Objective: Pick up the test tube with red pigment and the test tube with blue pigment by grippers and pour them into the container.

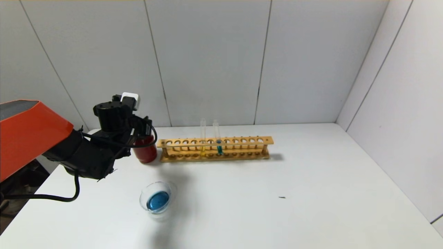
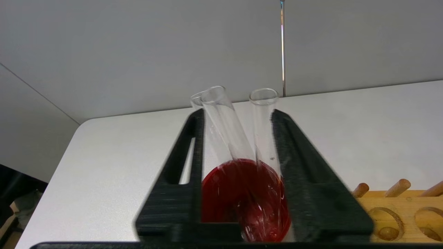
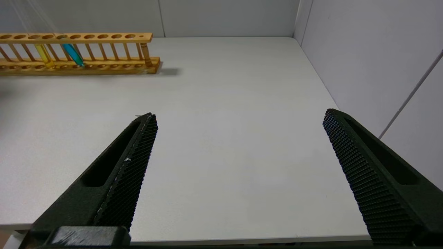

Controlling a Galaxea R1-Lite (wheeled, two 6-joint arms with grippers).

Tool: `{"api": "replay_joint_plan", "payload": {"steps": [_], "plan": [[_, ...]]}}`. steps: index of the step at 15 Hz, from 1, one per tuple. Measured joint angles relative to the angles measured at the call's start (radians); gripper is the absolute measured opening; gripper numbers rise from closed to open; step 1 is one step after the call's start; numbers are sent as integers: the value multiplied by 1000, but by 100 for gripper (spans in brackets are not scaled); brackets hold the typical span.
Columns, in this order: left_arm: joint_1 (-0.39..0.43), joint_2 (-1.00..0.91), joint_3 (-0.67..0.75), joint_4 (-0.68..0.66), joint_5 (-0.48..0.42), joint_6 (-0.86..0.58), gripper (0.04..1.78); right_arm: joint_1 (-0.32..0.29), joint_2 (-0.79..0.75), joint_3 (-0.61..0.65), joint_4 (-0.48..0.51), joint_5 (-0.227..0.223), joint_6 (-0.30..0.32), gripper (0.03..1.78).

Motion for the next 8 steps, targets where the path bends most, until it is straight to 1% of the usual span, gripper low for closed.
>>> {"api": "replay_joint_plan", "payload": {"steps": [2,4,6,8], "plan": [[1,1,0,-1,0,0,113,0,0,0,0,0,0,175],[7,-2,0,-23,0,4,143,0,0,0,0,0,0,175],[10,-14,-1,-26,-1,9,163,0,0,0,0,0,0,175],[12,-44,-3,-23,-7,19,174,0,0,0,0,0,0,175]]}}
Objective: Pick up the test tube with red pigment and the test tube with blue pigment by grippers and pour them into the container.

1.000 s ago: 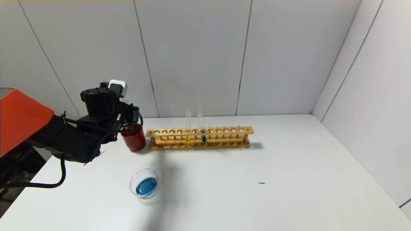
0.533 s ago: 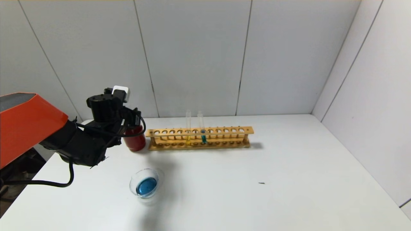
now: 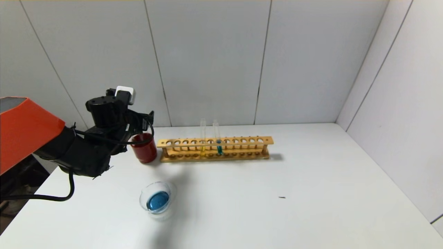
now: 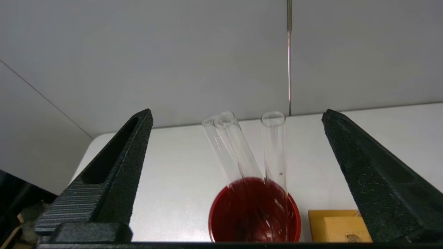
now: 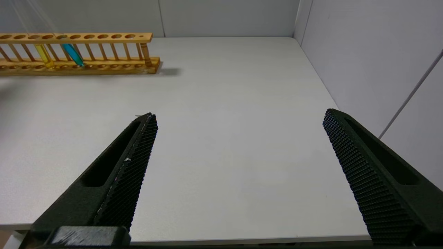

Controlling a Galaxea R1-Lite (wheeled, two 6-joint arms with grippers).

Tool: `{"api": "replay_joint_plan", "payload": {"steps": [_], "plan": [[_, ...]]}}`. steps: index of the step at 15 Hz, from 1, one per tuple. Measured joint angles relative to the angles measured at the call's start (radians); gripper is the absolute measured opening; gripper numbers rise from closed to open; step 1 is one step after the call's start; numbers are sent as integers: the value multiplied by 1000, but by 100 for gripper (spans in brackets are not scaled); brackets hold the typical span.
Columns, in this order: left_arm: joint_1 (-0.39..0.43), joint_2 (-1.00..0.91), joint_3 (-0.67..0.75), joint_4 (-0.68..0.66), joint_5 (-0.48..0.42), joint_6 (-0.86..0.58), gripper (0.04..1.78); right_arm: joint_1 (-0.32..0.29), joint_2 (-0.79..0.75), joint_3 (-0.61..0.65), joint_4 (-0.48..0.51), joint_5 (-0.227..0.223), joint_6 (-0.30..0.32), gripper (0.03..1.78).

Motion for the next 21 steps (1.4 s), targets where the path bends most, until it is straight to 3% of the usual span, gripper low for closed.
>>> {"api": "replay_joint_plan", "payload": {"steps": [4,7,14,21], "plan": [[-1,-136,16,8,-17,56,175,0,0,0,0,0,0,175],[-2,-329,108,8,-11,103,175,0,0,0,0,0,0,175],[60,-1021,571,88,8,116,175,0,0,0,0,0,0,175],[132,-1698,832,286,-6,40,175,0,0,0,0,0,0,175]]}}
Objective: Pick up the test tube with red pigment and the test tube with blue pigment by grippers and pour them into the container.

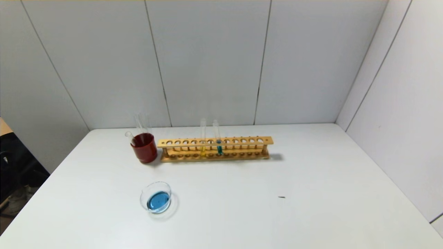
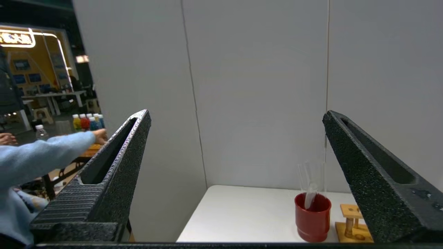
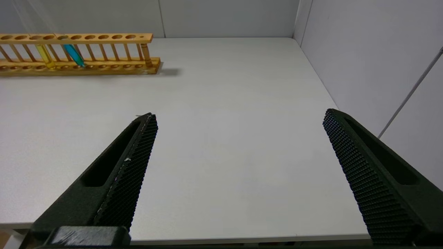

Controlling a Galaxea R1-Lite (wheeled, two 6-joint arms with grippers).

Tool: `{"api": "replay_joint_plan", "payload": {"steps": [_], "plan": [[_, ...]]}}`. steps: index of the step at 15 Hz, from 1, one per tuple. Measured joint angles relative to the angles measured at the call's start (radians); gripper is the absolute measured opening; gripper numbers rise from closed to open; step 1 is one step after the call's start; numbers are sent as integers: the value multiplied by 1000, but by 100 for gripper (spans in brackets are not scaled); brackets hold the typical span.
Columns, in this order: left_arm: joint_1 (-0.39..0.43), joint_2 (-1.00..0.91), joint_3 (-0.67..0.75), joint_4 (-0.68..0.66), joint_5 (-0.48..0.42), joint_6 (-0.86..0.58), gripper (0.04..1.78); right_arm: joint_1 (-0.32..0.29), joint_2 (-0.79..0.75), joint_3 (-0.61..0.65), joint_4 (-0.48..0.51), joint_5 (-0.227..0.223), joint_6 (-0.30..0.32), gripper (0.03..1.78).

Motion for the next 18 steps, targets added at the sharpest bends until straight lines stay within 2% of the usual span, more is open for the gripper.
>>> {"api": "replay_joint_plan", "payload": {"steps": [2,4,6,8,10,18], "plan": [[14,-154,64,116,-30,-14,175,0,0,0,0,0,0,175],[20,-270,105,316,-78,-50,175,0,0,0,0,0,0,175],[23,-326,121,527,-124,-108,175,0,0,0,0,0,0,175],[24,-351,127,698,-237,-163,175,0,0,0,0,0,0,175],[24,-362,117,823,-259,-169,175,0,0,0,0,0,0,175],[24,-367,112,837,-253,-193,175,-1,0,0,0,0,3,175]]}}
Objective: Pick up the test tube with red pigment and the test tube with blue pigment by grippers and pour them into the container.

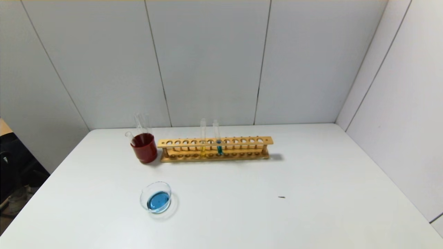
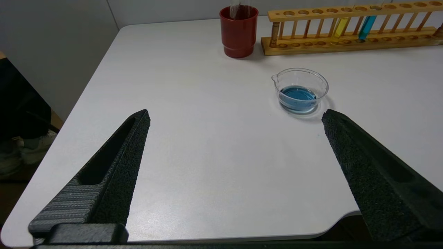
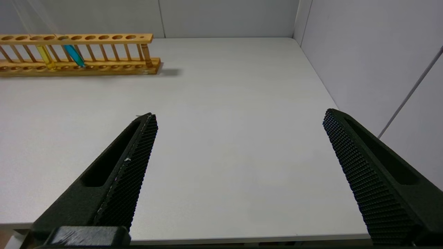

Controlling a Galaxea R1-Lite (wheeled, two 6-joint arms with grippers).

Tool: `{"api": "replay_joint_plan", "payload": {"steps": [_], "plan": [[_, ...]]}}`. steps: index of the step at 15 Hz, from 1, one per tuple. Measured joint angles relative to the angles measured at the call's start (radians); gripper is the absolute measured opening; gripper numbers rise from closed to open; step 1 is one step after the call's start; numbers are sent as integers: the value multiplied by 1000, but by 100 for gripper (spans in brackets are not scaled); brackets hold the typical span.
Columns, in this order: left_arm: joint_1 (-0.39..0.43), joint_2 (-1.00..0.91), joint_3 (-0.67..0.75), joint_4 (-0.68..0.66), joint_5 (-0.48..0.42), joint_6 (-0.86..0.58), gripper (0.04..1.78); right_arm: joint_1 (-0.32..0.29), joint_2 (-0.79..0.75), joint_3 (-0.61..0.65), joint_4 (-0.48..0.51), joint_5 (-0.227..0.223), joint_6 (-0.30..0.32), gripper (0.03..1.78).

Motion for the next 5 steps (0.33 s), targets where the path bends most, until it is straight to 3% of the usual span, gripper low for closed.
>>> {"api": "replay_joint_plan", "payload": {"steps": [5], "plan": [[0,0,7,-36,-4,-17,175,-1,0,0,0,0,-1,175]]}}
